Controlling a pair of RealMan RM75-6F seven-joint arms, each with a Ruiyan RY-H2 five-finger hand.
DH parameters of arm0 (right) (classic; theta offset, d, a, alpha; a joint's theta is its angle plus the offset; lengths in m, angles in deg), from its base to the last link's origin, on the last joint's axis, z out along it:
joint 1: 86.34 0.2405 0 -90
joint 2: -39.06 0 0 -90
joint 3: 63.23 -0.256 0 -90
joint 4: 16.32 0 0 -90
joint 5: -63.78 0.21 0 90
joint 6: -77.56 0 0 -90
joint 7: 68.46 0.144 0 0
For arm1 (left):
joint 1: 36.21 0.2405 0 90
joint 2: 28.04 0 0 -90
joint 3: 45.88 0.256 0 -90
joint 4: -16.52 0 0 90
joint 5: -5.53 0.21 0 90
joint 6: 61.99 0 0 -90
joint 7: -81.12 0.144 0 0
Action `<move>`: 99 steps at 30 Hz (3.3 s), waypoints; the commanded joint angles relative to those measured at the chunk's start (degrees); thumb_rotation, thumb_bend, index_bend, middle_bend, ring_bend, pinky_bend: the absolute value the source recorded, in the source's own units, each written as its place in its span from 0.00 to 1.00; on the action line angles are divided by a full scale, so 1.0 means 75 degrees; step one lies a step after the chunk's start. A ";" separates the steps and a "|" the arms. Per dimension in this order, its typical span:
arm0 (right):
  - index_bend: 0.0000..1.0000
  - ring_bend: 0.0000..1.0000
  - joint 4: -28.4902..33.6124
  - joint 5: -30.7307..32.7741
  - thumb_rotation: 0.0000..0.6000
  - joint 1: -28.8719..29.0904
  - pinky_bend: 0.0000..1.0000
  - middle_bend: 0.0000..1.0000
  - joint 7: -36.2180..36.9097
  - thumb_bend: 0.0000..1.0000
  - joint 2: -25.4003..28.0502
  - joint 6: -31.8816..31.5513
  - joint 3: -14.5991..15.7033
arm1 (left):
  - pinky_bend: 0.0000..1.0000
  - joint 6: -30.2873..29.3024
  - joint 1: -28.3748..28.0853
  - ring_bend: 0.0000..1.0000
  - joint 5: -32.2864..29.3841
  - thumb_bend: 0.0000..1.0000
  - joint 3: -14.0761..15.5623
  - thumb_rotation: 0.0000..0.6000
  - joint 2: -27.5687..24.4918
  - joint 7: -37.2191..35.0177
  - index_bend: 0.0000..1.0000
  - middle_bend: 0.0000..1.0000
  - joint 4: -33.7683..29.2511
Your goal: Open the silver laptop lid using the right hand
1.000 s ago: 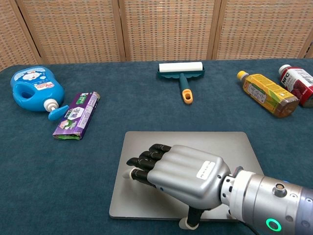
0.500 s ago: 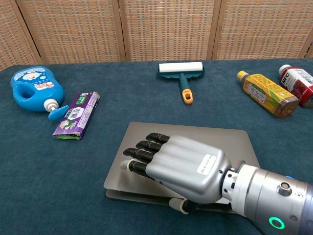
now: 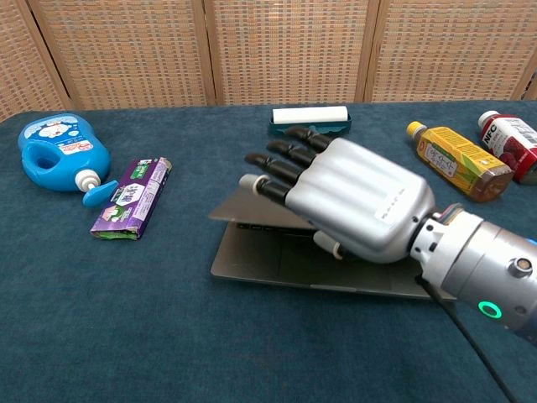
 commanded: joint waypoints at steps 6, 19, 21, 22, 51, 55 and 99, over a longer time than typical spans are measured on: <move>0.10 0.04 -0.0304 0.0007 1.00 -0.0248 0.09 0.10 -0.0031 0.63 -0.0021 -0.0423 -0.0318 | 0.00 0.0055 -0.0022 0.00 -0.0025 0.00 0.0005 1.00 0.0012 0.0071 0.00 0.00 -0.0006; 0.15 0.05 -0.0235 0.0338 1.00 -0.0160 0.09 0.11 0.0184 0.63 0.0052 -0.0131 -0.0573 | 0.00 0.1098 -0.0830 0.00 0.0193 0.00 -0.0144 1.00 0.0214 0.0531 0.00 0.00 0.0139; 0.15 0.05 -0.0219 0.0414 1.00 -0.0140 0.09 0.11 0.0205 0.63 0.0070 -0.0079 -0.0621 | 0.00 0.1451 -0.1204 0.00 0.0519 0.00 -0.0174 1.00 0.0375 0.0274 0.00 0.00 0.0413; 0.15 0.05 -0.0220 0.0425 1.00 -0.0132 0.09 0.11 0.0205 0.63 0.0076 -0.0068 -0.0631 | 0.00 0.1568 -0.1300 0.00 0.0570 0.00 -0.0171 1.00 0.0402 0.0193 0.00 0.00 0.0496; 0.16 0.05 -0.0531 0.0898 1.00 0.0103 0.09 0.12 0.0723 0.63 0.0142 0.0057 -0.0910 | 0.09 0.4305 -0.4311 0.08 0.1193 0.97 -0.0171 1.00 0.3095 -0.0893 0.16 0.00 0.2516; 0.16 0.05 -0.0508 0.0938 1.00 0.0124 0.09 0.12 0.0735 0.63 0.0149 0.0048 -0.0925 | 0.13 0.4465 -0.4537 0.10 0.1055 1.00 -0.0203 1.00 0.3415 -0.0980 0.18 0.00 0.2657; 0.16 0.05 -0.0487 0.1197 1.00 0.0311 0.10 0.12 0.0949 0.64 0.0344 0.0016 -0.1003 | 0.09 0.5665 -0.5787 0.17 -0.0633 1.00 -0.0393 1.00 0.5758 0.0457 0.26 0.05 0.4341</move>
